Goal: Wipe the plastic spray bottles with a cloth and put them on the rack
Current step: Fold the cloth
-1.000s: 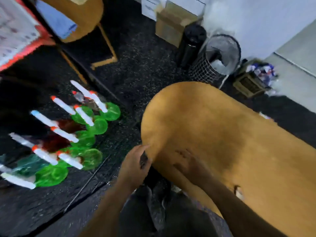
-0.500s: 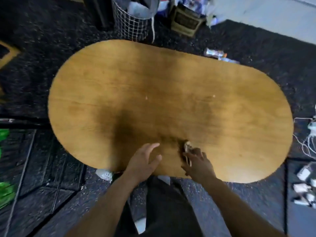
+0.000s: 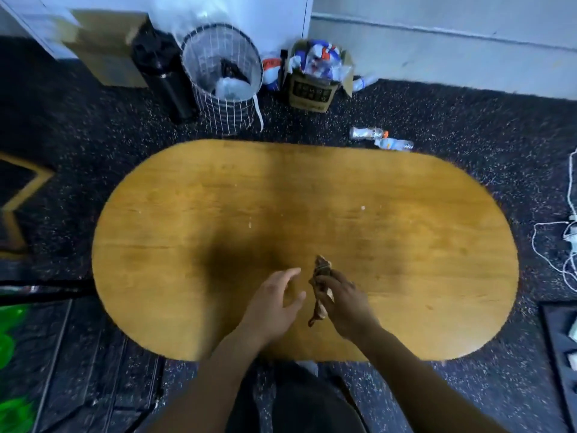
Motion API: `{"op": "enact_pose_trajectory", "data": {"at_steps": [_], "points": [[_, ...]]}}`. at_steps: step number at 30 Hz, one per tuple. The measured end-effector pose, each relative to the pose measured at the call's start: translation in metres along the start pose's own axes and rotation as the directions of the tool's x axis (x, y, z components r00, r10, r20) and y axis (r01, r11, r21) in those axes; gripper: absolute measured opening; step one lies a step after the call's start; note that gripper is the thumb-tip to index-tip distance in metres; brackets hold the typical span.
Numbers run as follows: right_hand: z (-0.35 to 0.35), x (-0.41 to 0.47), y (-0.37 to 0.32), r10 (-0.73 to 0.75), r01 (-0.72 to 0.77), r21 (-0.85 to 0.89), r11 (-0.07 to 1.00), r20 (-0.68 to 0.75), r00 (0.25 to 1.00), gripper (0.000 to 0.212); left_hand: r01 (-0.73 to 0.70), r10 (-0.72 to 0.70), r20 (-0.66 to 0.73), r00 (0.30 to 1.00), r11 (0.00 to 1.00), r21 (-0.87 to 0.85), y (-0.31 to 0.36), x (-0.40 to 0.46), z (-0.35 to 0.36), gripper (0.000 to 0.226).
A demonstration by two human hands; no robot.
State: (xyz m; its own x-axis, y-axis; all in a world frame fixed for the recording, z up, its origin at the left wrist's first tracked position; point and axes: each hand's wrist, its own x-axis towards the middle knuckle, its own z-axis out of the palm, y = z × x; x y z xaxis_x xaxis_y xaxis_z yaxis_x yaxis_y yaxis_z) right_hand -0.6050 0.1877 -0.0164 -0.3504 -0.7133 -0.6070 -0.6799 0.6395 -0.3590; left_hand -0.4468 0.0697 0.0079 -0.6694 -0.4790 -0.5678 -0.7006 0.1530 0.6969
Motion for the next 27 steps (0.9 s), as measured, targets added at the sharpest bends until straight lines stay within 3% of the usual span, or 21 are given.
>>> {"op": "enact_pose_trajectory", "data": {"at_steps": [5,10,14,19,22,27], "points": [[-0.101,-0.007,-0.071,-0.175,0.202,0.045,0.978,-0.344,0.923,0.030,-0.137,0.129,-0.126,0.984,0.989,-0.056,0.071,-0.006,-0.067,0.063],[-0.249,-0.030,-0.150,-0.287,0.399,0.030,0.917,-0.645,0.708,0.022,-0.394,0.357,-0.316,0.879,0.917,-0.062,0.175,-0.020,-0.177,0.052],[-0.375,-0.075,-0.216,-0.277,0.547,0.053,0.835,-0.820,0.501,0.011,-0.588,0.520,-0.534,0.666,0.807,0.053,0.281,-0.053,-0.270,0.051],[-0.482,-0.132,-0.273,-0.248,0.694,0.057,0.718,-0.910,0.331,0.045,-0.730,0.626,-0.656,0.421,0.663,0.165,0.377,-0.104,-0.344,0.047],[-0.521,-0.157,-0.296,-0.223,0.753,0.118,0.647,-0.915,0.335,0.051,-0.774,0.675,-0.665,0.319,0.591,0.228,0.410,-0.129,-0.369,0.043],[-0.553,-0.182,-0.311,-0.253,0.819,0.155,0.553,-0.905,0.342,0.035,-0.780,0.691,-0.680,0.244,0.557,0.286,0.439,-0.151,-0.397,0.027]]}}
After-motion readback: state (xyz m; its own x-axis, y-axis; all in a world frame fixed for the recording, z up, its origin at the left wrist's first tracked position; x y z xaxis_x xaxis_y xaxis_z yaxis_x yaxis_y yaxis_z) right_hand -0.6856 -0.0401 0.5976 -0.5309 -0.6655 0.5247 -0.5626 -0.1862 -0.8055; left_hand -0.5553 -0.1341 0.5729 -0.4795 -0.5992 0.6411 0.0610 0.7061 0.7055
